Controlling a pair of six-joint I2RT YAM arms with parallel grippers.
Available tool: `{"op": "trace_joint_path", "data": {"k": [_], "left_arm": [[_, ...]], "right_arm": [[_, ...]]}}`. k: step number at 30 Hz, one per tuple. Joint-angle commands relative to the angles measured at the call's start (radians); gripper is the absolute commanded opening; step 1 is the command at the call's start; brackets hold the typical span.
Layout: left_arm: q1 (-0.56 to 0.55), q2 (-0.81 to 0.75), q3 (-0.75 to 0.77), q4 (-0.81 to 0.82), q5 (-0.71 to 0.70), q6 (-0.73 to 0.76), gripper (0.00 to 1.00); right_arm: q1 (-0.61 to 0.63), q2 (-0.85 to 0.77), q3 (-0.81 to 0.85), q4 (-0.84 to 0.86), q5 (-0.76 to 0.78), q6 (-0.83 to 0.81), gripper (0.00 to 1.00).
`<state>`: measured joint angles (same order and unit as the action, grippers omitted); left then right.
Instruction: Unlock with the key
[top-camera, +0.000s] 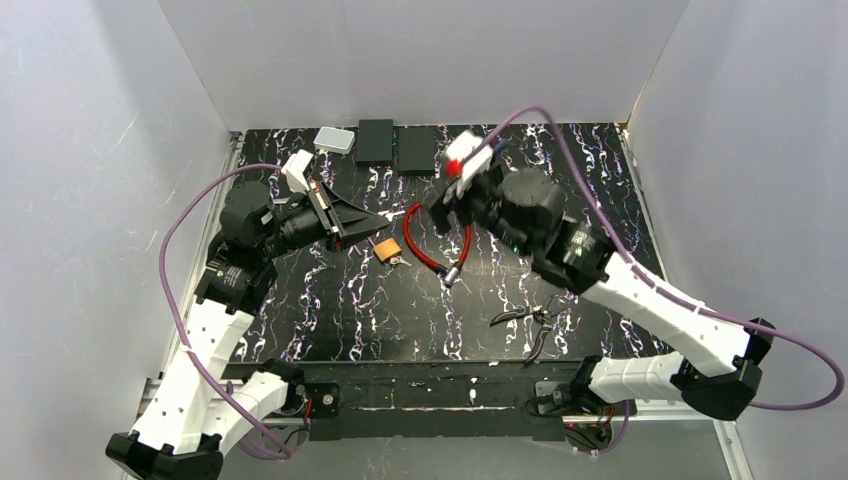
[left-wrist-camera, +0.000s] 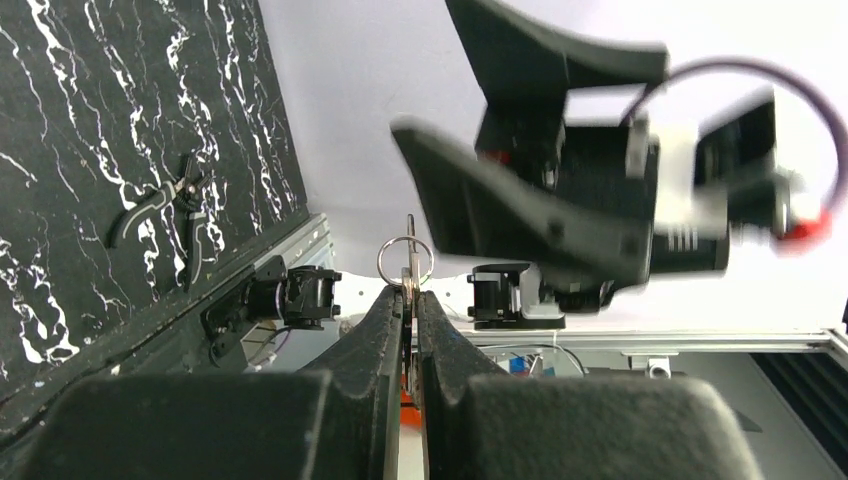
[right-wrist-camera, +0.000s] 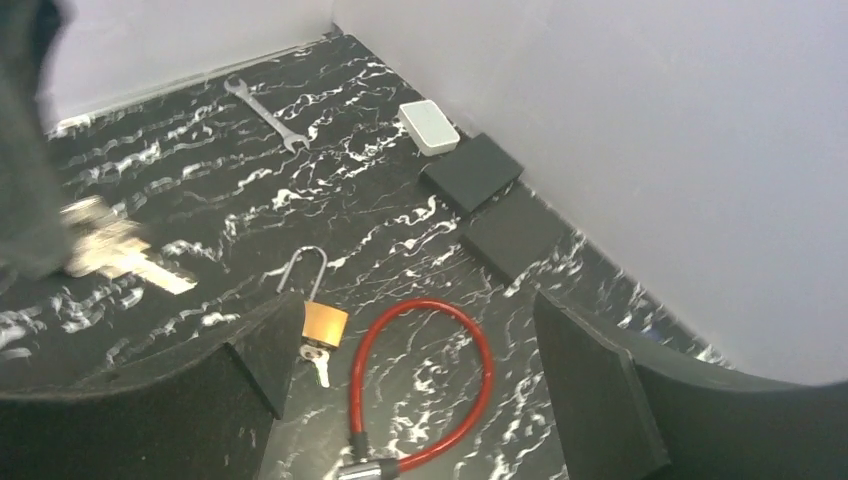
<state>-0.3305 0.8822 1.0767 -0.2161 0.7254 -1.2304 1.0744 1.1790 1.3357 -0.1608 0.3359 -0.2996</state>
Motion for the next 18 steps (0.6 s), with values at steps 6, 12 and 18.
{"op": "trace_joint_path", "data": {"k": [6,12,18], "left_arm": [[-0.002,-0.090,-0.018,0.132,0.014,0.076,0.00],[-0.002,-0.145,-0.025,0.131,0.008,0.111,0.00],[-0.001,-0.184,-0.005,0.054,-0.008,0.159,0.00]], "right_arm": [[-0.413,0.156,0.273,-0.346,-0.290,0.598,0.86],[-0.474,0.228,0.290,-0.444,-0.328,0.744,0.84],[-0.475,0.272,0.257,-0.475,-0.409,0.800,0.86]]}}
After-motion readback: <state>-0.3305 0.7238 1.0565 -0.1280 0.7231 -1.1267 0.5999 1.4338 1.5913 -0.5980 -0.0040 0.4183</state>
